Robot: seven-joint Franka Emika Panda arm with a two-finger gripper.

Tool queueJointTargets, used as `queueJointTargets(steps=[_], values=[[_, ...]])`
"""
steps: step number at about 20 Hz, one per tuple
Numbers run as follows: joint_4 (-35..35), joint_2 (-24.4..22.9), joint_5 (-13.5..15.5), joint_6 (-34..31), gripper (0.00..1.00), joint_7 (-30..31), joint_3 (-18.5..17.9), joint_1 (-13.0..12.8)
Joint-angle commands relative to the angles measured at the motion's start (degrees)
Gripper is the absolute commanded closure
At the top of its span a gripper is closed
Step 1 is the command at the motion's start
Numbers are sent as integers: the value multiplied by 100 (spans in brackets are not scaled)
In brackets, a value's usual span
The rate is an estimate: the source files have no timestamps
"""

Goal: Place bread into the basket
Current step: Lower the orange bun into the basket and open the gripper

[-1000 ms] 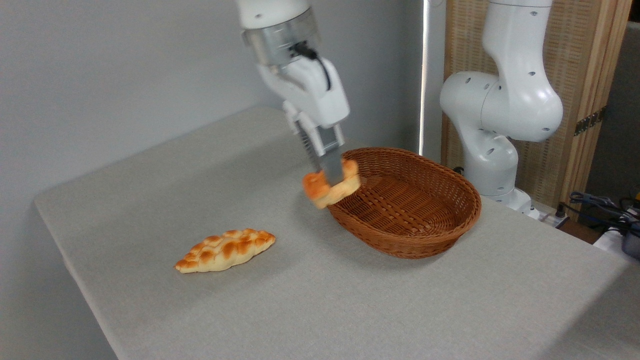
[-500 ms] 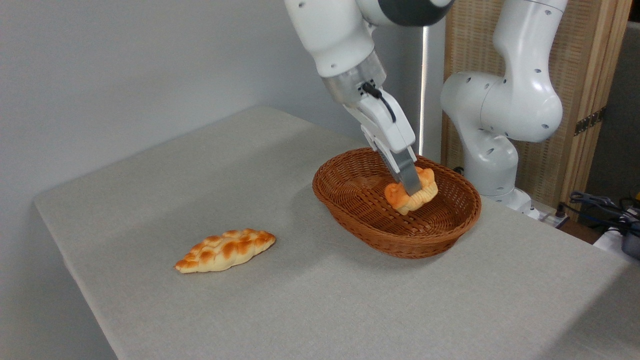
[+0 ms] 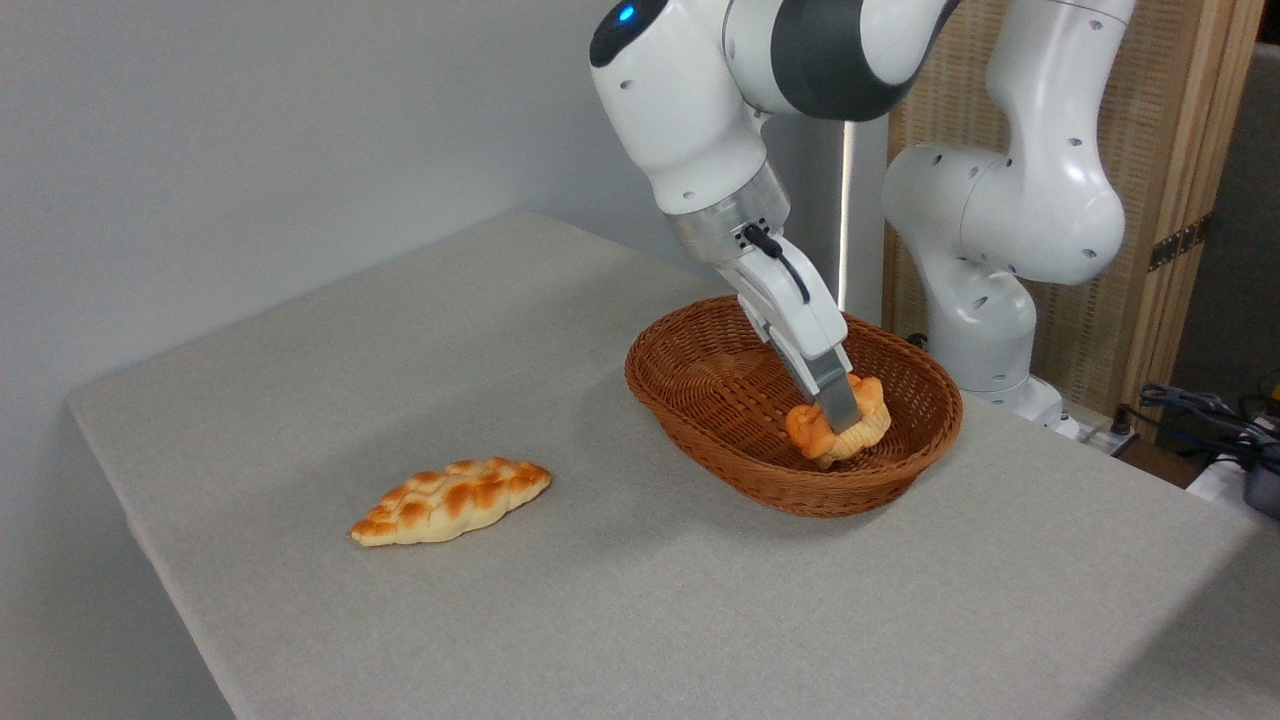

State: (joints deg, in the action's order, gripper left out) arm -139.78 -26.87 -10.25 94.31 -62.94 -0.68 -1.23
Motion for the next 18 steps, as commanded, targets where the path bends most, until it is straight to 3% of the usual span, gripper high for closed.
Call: queueJointTargets(steps=[1, 4, 18], values=[[-102, 24, -100, 211, 8, -16, -90, -88], [-102, 24, -100, 202, 0, -7, -90, -88], [134, 15, -29, 123, 0, -16, -90, -114]])
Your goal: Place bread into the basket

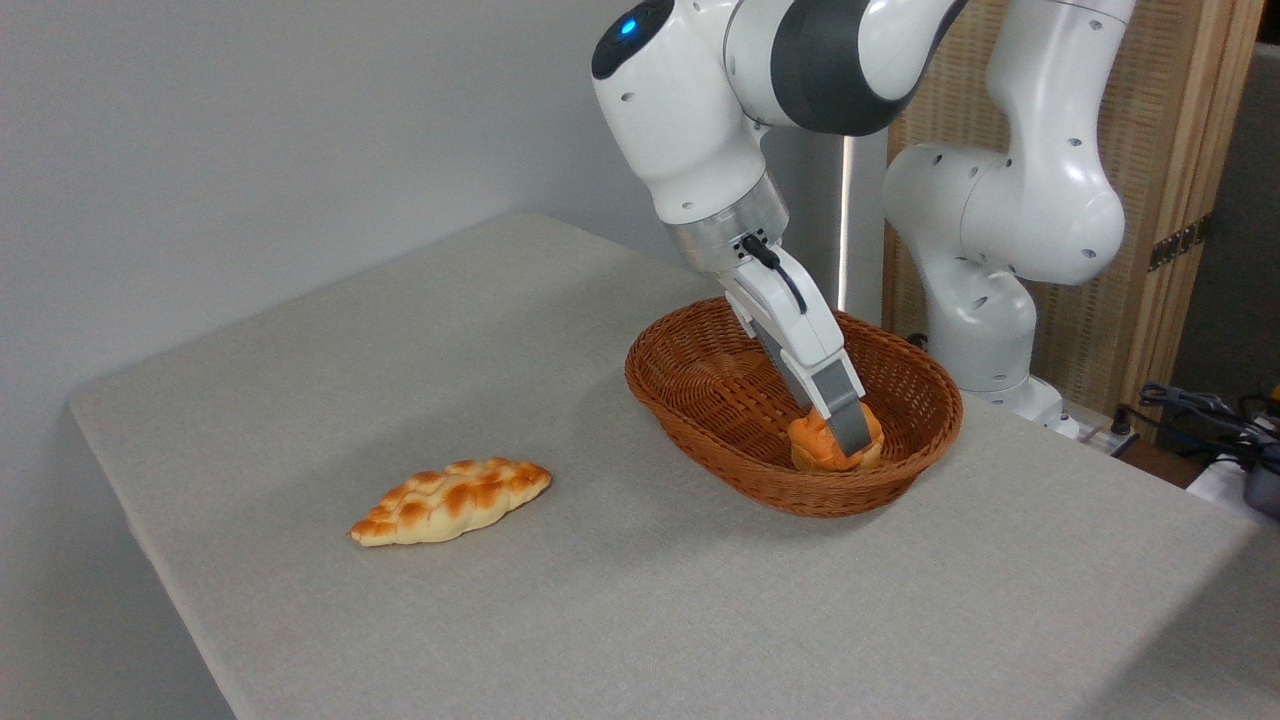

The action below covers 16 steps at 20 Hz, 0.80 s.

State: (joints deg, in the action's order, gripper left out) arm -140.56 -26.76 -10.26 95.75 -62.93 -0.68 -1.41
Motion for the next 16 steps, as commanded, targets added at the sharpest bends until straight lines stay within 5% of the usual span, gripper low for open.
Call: queueJointTargets(steps=[1, 3, 7, 11, 16], values=[[327, 4, -20, -21, 0, -27, -90, -97], [599, 4, 32, -39, 0, -27, -81, -97], [1520, 188, 602, -100, 0, 34, -90, -70], [2663, 890, 1113, -100, 0, 850, -90, -35], [4043, 1822, 1183, -92, 0, 1256, -81, 9]])
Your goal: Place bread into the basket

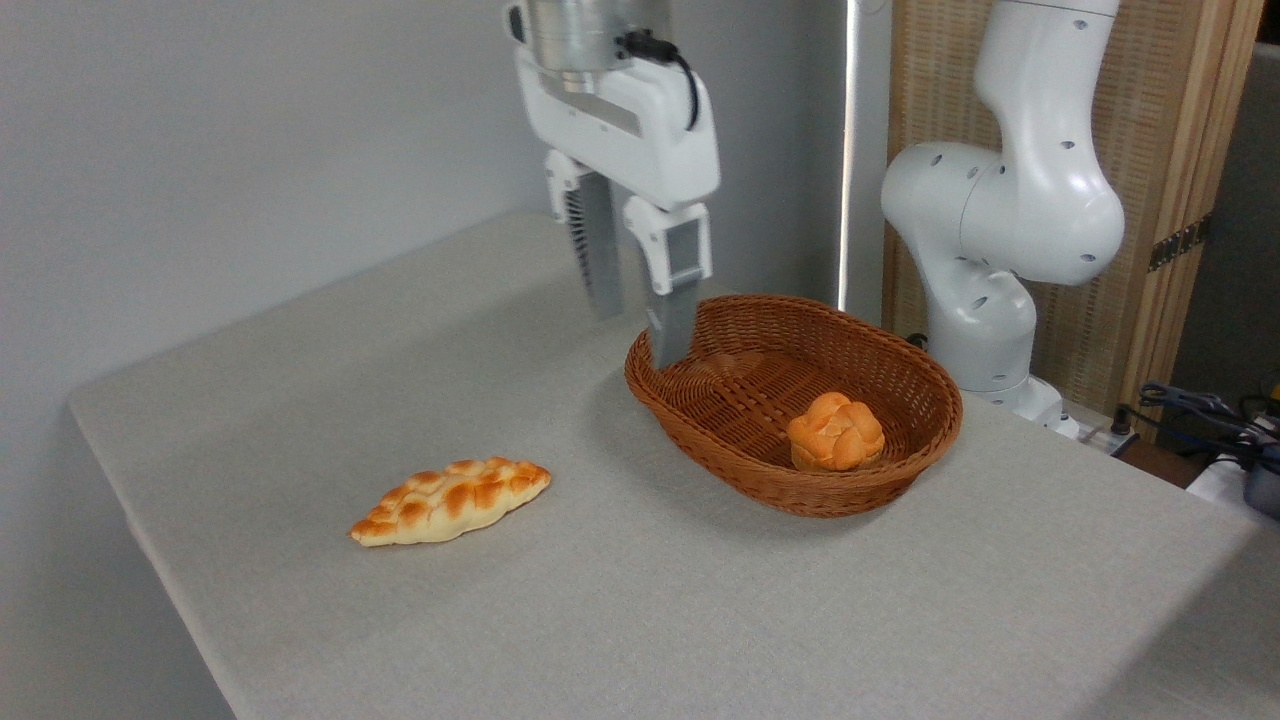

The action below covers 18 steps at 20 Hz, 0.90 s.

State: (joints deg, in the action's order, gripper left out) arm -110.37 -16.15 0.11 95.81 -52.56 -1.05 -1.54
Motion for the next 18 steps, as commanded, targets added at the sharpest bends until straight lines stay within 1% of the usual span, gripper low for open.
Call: queueJointTargets(steps=[1, 2, 3, 6, 9, 11, 16, 18], values=[[1296, 945, 269, -97, 0, 368, -45, 22], [1455, 1069, 374, -106, 0, 509, -45, 31], [1535, 1140, 419, -106, 0, 623, -45, 66], [1597, 1219, 437, -210, 0, 730, 17, 93], [1851, 1395, 420, -500, 0, 817, 35, 93], [1958, 1474, 341, -659, 0, 827, 43, 93], [1940, 1475, 323, -660, 0, 897, 43, 93], [1940, 1475, 209, -651, 0, 923, 52, 93]])
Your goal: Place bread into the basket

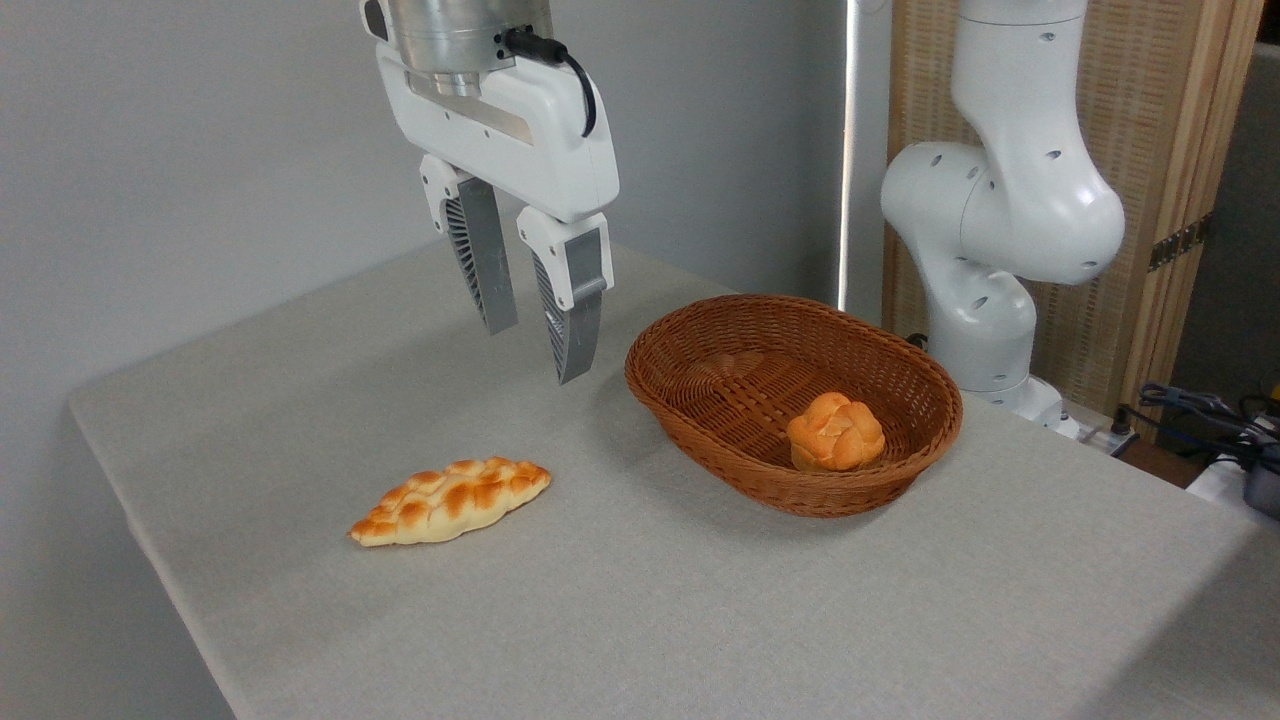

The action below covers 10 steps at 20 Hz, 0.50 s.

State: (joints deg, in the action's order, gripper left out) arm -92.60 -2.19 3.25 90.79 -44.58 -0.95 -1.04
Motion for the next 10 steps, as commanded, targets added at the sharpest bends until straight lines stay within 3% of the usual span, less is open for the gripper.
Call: queueJointTargets(steps=[1, 10], values=[[155, 79, -157, -140, 0, 169, 51, 42], [146, 79, -158, -44, 0, 187, 113, 42]])
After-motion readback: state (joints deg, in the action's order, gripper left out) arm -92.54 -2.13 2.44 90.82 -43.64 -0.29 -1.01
